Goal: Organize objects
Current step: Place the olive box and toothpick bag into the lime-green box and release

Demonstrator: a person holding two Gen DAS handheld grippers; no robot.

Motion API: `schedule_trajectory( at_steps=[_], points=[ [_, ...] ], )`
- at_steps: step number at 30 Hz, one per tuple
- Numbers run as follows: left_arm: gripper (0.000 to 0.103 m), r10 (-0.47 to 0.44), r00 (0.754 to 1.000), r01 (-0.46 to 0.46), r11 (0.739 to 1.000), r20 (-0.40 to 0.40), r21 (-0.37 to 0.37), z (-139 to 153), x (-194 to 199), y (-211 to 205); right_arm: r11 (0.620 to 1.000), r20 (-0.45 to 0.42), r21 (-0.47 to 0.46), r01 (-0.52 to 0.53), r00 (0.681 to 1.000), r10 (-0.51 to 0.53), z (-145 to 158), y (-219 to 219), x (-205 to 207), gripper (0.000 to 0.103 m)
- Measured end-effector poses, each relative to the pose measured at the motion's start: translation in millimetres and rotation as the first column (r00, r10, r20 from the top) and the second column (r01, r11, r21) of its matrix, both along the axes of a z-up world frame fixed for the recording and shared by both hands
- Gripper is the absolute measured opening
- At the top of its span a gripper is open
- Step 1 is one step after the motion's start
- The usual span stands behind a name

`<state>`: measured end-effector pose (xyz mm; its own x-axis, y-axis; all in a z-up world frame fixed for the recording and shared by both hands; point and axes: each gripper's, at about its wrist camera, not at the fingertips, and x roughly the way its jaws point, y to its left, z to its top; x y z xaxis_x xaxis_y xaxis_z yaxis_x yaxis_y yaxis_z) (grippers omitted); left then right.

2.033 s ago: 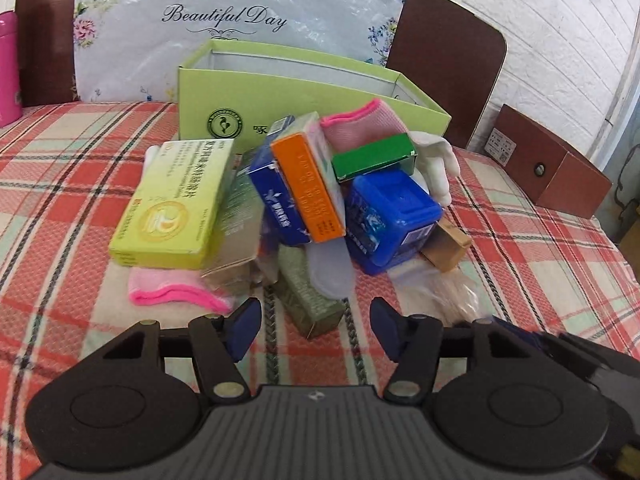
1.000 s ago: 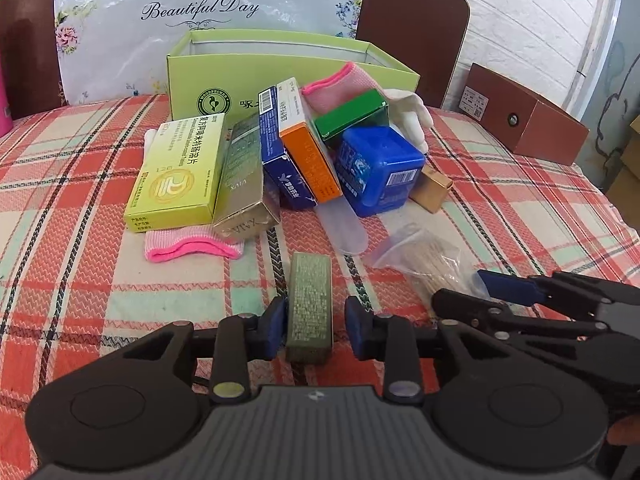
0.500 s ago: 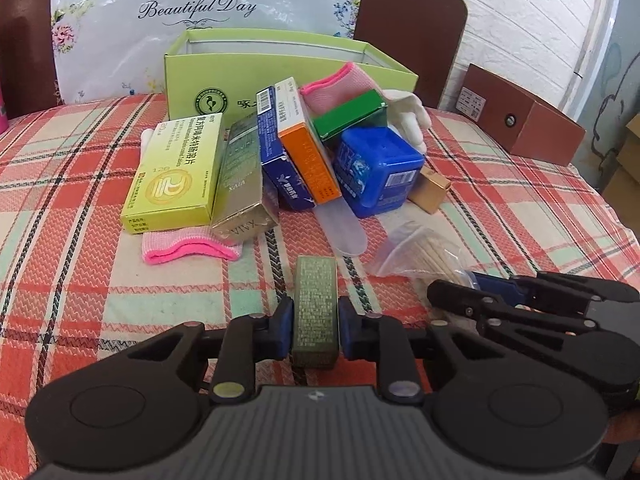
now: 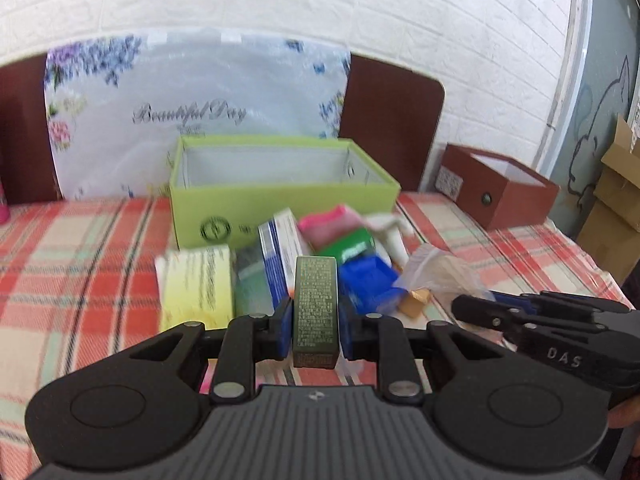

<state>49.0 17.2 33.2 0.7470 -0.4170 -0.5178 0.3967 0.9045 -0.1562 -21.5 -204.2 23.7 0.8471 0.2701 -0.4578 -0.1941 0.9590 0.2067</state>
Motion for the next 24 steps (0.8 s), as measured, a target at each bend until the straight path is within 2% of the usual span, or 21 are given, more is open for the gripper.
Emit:
schedule_trajectory(
  at_steps=[5, 11, 15, 20, 24],
  points=[
    [0.024, 0.043, 0.996, -0.042, 0.999, 0.074, -0.014, 24, 31, 3, 0.999, 0.069, 0.000, 0.034, 0.997, -0.034, 26, -8, 39, 0.020],
    [0.024, 0.095, 0.993, -0.092, 0.995, 0.071, -0.037, 38, 93, -3, 0.998, 0.092, 0.005, 0.055, 0.994, -0.055, 38, 0, 104, 0.020],
    [0.024, 0.150, 0.987, -0.147, 0.987, 0.059, -0.059, 38, 137, -4, 0.998, 0.093, -0.009, 0.059, 0.994, -0.058, 34, 10, 148, 0.020],
    [0.024, 0.201, 0.978, -0.201, 0.980, 0.053, -0.014, 27, 183, -6, 0.999, 0.050, -0.030, 0.015, 0.999, -0.013, 20, 25, 203, 0.021],
    [0.024, 0.218, 0.975, -0.217, 0.976, 0.034, -0.014, 16, 207, -2, 0.998, 0.031, -0.060, -0.013, 0.999, 0.015, 8, 41, 237, 0.022]
  ],
)
